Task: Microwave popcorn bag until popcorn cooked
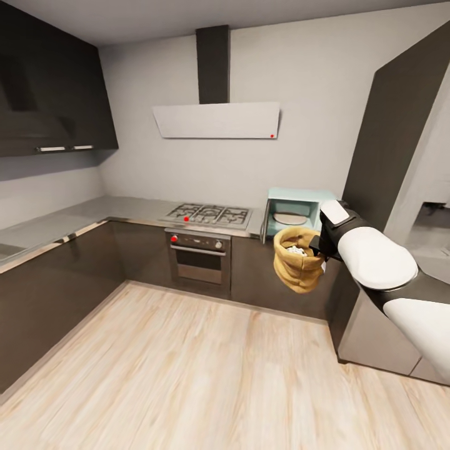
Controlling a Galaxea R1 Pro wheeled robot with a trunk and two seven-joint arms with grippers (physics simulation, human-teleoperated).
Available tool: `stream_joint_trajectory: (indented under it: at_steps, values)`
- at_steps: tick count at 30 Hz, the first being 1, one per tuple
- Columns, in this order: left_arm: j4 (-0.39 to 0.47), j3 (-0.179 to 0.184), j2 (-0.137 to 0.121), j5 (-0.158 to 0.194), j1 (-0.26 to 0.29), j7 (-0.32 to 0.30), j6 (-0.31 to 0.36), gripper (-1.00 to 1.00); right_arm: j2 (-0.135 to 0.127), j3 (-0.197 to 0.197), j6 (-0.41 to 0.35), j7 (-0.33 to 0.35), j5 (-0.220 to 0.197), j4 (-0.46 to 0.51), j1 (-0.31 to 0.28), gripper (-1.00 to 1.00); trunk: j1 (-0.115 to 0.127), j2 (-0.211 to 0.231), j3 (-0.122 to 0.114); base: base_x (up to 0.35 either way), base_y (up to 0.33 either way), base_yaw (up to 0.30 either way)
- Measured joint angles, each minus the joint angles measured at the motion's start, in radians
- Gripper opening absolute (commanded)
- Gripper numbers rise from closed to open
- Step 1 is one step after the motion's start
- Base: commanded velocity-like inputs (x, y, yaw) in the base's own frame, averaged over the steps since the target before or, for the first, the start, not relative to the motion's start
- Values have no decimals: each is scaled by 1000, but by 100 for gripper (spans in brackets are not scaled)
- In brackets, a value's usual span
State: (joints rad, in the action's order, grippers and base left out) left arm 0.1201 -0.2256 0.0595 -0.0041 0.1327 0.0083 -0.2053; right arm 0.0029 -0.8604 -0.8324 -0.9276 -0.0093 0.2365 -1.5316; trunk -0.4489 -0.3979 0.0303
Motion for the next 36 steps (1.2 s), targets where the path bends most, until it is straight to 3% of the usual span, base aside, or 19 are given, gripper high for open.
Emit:
stream_joint_trajectory:
  at_steps: [15, 23, 36]
  values:
    - [0, 2, 0, 0, 0, 0, 0, 100, 0, -1, 0, 0, 0, 0, 1, -100, 0, 0, 0, 291, -212, 0]
    - [0, 1, 0, 0, 0, 0, 0, 100, 0, -2, 1, 10, 0, 0, 5, -100, 0, 0, 0, 329, -30, 0]
    - [0, 1, 0, 0, 0, 0, 0, 100, -9, 1, 3, 32, 3, 1, 5, -100, 0, 0, 0, 23, 0, 0]
